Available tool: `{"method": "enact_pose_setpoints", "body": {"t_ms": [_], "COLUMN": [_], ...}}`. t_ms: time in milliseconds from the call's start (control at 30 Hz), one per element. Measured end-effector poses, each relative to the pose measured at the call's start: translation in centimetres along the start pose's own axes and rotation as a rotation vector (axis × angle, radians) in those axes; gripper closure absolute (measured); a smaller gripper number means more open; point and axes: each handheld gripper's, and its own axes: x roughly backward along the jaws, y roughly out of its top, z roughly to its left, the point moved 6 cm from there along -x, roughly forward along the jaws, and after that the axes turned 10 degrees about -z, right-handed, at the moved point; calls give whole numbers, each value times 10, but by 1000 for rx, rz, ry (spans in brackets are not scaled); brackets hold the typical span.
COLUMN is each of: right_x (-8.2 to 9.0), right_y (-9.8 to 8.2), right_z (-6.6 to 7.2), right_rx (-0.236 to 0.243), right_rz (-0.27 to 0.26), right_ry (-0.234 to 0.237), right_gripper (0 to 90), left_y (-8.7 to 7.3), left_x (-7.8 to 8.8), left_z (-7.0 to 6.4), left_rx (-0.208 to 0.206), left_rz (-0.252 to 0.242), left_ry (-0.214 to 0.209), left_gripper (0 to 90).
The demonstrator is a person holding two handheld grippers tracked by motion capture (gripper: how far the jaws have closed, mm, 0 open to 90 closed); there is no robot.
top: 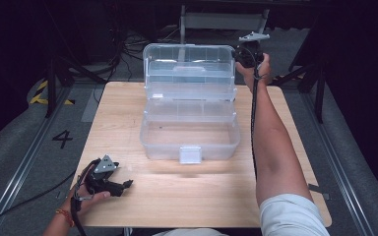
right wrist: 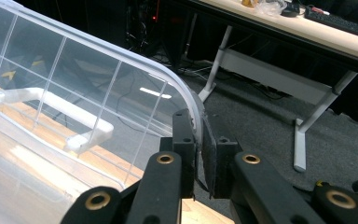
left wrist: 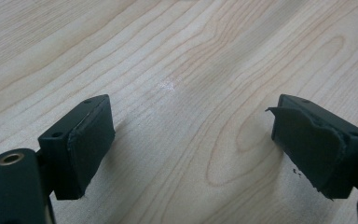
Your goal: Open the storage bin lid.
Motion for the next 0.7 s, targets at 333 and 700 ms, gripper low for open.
{"method": "enact_pose_setpoints", "body": {"t_ms": [333,700], "right_x": [-5,-14], "right_y": [-4,-14], "right_z": [-1,-6], "right_rx": [1,9], "right_rz": [15,78], "right_ry": [-12,-46], "right_gripper": [840,814], "left_y": [0,0], "left_x": [0,0], "left_z": [0,0], "left_rx": [-1,-2], "left_rz": [0,0], "left_ry": [-1,-3], "left_gripper": [135,135]}}
